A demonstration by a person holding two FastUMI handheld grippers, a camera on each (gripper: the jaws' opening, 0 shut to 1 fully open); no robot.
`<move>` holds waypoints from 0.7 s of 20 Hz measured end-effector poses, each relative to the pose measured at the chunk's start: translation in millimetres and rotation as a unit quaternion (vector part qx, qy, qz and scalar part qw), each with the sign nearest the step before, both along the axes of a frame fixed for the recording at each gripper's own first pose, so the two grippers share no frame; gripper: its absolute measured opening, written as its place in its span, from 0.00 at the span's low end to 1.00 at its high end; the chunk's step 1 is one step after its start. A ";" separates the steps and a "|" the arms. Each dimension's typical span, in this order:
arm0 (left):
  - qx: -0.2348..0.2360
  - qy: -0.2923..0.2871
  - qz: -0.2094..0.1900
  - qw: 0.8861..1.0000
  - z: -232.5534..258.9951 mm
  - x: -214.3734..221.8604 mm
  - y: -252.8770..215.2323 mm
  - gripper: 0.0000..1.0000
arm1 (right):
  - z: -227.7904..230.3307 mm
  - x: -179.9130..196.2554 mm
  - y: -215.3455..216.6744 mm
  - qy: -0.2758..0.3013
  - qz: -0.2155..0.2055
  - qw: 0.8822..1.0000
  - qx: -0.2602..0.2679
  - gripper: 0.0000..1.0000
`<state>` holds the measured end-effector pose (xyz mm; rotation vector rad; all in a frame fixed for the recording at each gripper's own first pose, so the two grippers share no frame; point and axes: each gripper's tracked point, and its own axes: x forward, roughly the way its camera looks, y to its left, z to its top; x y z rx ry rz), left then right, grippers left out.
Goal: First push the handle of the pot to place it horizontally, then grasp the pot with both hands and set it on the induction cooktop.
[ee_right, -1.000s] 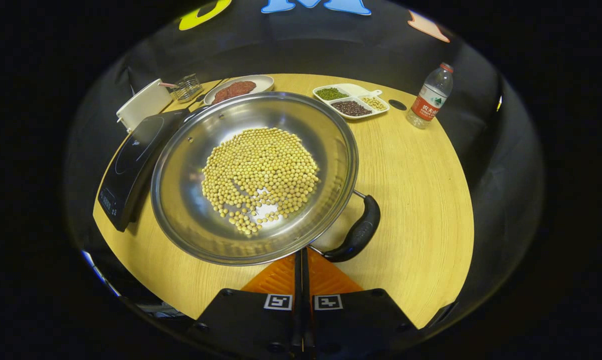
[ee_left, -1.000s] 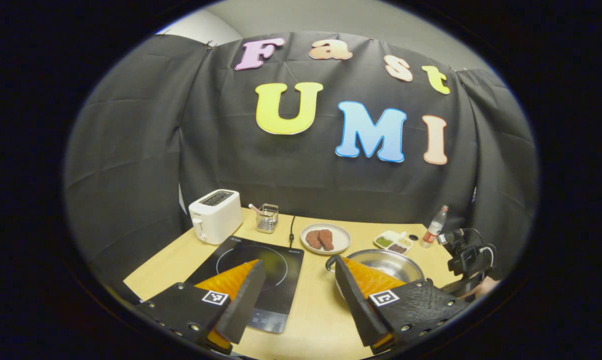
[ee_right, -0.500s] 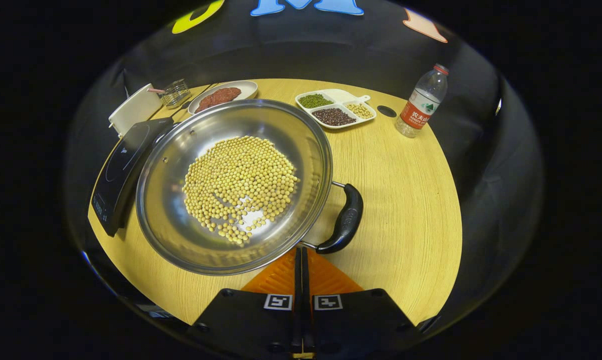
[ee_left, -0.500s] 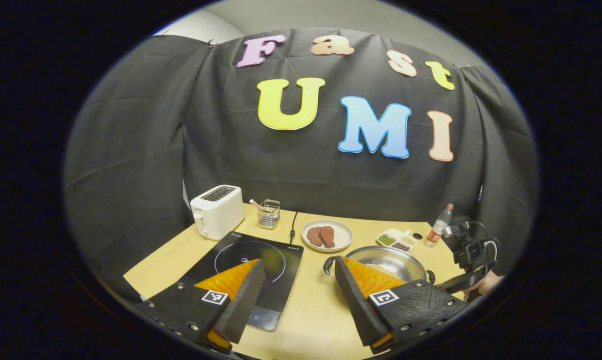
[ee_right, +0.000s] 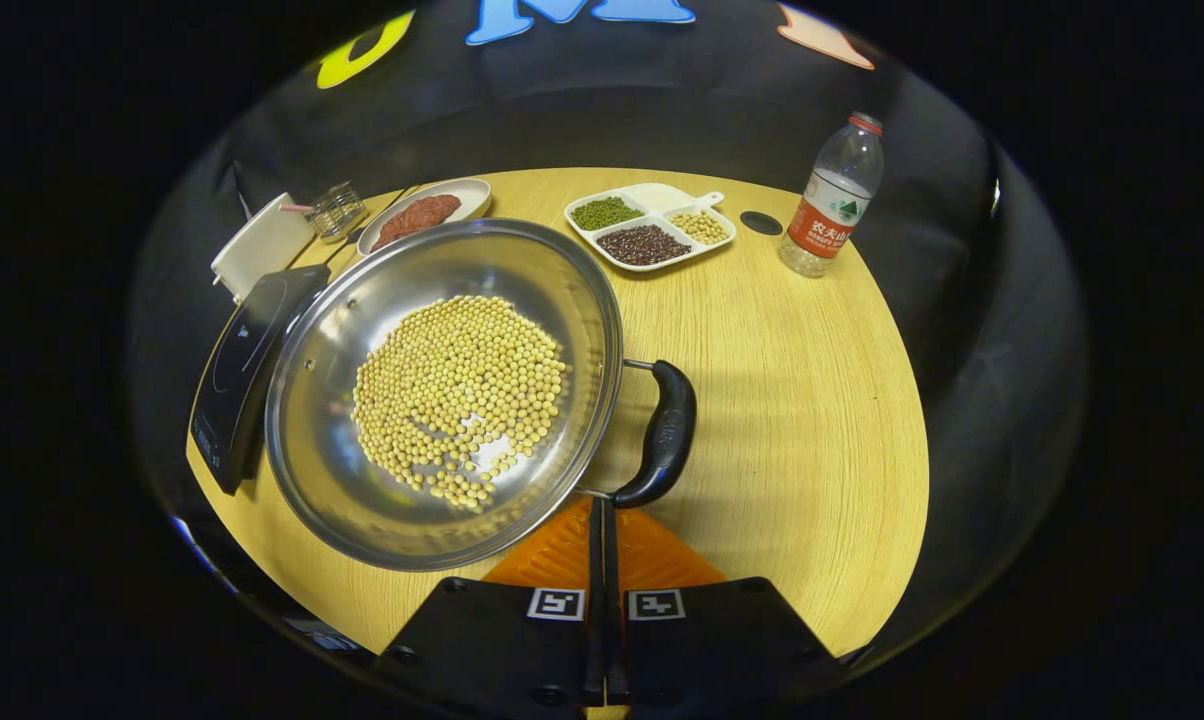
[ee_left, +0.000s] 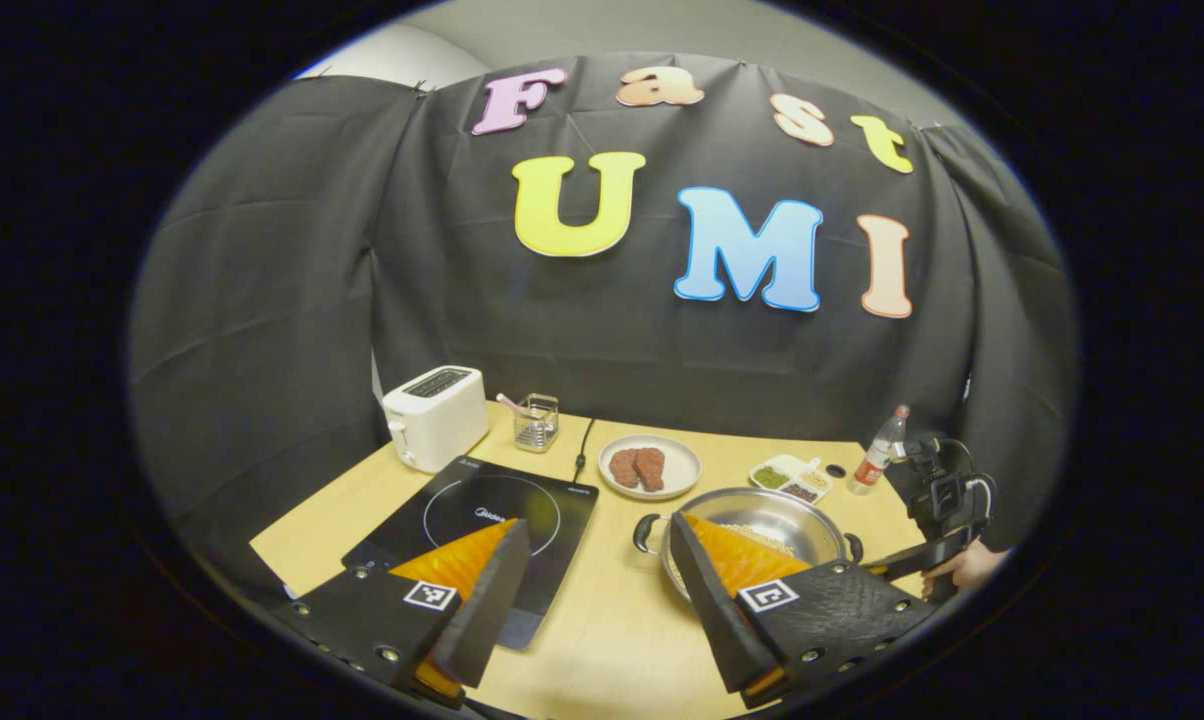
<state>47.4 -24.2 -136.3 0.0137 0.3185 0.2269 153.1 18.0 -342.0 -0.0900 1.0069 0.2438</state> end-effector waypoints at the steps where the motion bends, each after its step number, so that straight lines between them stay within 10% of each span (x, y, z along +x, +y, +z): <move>1: 0.005 0.002 0.004 1.000 0.1 -0.6 -1.5 0.84 | 0.6 2.2 -0.7 -0.002 0.001 1.000 0.003 0.02; 8: 0.009 0.002 0.017 1.000 -0.2 -8.5 -12.4 0.87 | 4.3 3.0 -4.7 -0.008 0.000 1.000 0.014 0.02; 14: -0.017 0.000 -0.047 0.999 -12.1 4.4 -8.4 0.87 | 42.4 -20.8 -28.1 -0.052 -0.047 0.998 -0.006 0.04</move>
